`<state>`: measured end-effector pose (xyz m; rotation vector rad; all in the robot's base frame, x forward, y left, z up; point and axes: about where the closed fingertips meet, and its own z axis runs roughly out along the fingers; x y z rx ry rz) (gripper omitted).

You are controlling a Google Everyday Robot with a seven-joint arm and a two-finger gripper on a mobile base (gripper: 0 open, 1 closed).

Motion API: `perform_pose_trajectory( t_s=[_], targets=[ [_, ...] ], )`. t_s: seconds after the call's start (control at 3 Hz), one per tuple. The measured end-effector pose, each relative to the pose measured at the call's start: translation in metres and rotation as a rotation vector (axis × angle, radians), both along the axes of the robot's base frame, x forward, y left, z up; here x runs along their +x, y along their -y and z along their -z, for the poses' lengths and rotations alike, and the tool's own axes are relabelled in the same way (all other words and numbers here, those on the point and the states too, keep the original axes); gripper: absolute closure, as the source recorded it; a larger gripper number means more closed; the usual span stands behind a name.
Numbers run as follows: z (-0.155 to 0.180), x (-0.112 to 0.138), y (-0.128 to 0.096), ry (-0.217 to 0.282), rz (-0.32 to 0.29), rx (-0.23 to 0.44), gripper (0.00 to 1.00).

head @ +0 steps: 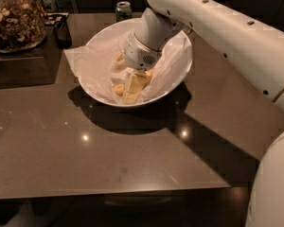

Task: Pick banana from white bowl

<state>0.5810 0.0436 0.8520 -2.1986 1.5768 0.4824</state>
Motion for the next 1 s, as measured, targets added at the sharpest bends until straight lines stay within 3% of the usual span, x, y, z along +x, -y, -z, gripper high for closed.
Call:
perform_pose_trajectory(
  t_s=[0.67, 1.0],
  targets=[
    [-0.043, -0.006, 0.023, -0.025, 0.025, -0.019, 0.22],
    [-0.064, -0.007, 0.029, -0.008, 0.036, -0.010, 0.22]
  ],
)
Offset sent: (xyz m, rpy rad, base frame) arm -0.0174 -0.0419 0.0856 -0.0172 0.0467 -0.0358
